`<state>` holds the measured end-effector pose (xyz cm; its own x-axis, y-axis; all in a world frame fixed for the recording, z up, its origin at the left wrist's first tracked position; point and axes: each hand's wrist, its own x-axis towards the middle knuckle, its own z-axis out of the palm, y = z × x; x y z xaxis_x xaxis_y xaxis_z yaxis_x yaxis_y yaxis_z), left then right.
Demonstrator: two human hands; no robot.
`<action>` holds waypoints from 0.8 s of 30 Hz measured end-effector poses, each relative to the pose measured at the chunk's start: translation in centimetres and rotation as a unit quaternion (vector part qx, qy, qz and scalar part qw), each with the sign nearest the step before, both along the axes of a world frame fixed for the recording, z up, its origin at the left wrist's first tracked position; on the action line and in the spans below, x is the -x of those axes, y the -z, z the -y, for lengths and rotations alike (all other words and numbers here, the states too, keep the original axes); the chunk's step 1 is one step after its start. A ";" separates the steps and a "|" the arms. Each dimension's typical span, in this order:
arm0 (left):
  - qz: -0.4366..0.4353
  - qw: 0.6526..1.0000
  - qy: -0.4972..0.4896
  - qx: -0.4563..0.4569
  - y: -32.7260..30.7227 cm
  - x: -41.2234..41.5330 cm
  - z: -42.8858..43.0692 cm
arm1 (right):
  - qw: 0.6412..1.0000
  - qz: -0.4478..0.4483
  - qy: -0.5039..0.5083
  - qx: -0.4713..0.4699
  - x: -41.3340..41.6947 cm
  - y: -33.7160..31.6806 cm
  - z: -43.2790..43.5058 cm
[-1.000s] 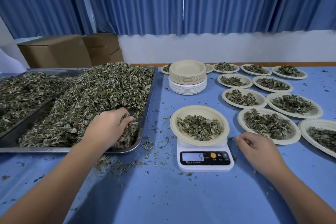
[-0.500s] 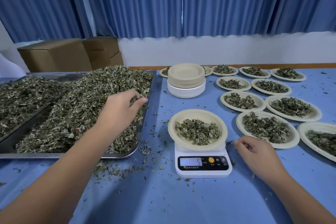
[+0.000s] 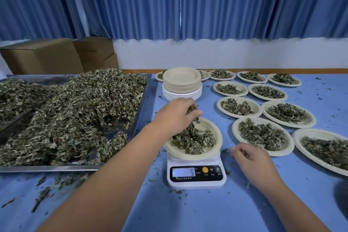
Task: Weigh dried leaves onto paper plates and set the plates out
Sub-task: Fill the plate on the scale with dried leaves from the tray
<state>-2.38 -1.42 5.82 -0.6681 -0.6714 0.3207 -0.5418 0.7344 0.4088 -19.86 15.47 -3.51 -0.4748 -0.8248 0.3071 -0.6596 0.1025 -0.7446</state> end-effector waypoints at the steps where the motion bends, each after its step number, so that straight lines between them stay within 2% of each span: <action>1: 0.028 0.999 0.011 -0.013 0.3 0.0 0.0 | 1.000 0.002 0.000 0.000 0.0 -0.1 0.0; 5: 0.068 0.996 0.045 -0.039 1.0 -0.9 -0.4 | 1.000 0.013 -0.004 -0.001 0.2 -0.3 0.1; 10: -0.049 0.997 0.011 -0.052 1.3 -4.1 -0.6 | 1.000 0.020 -0.003 -0.003 0.2 -0.1 0.1; 18: -0.216 0.970 -0.073 -0.079 3.5 -7.9 -0.8 | 1.000 0.009 0.002 -0.009 0.3 0.1 0.1; 20: -0.234 0.964 -0.101 -0.077 3.8 -8.4 -0.6 | 1.000 0.008 0.002 -0.012 0.2 0.1 0.1; 24: -0.202 0.963 -0.178 -0.019 3.6 -10.1 0.1 | 1.000 -0.003 0.007 -0.016 0.0 -0.1 -0.1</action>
<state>7.72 -1.47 2.25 -0.2196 -0.8513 0.4766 -0.5472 0.5119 0.6622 -19.87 15.53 -3.37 -0.4845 -0.8276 0.2836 -0.6623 0.1351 -0.7370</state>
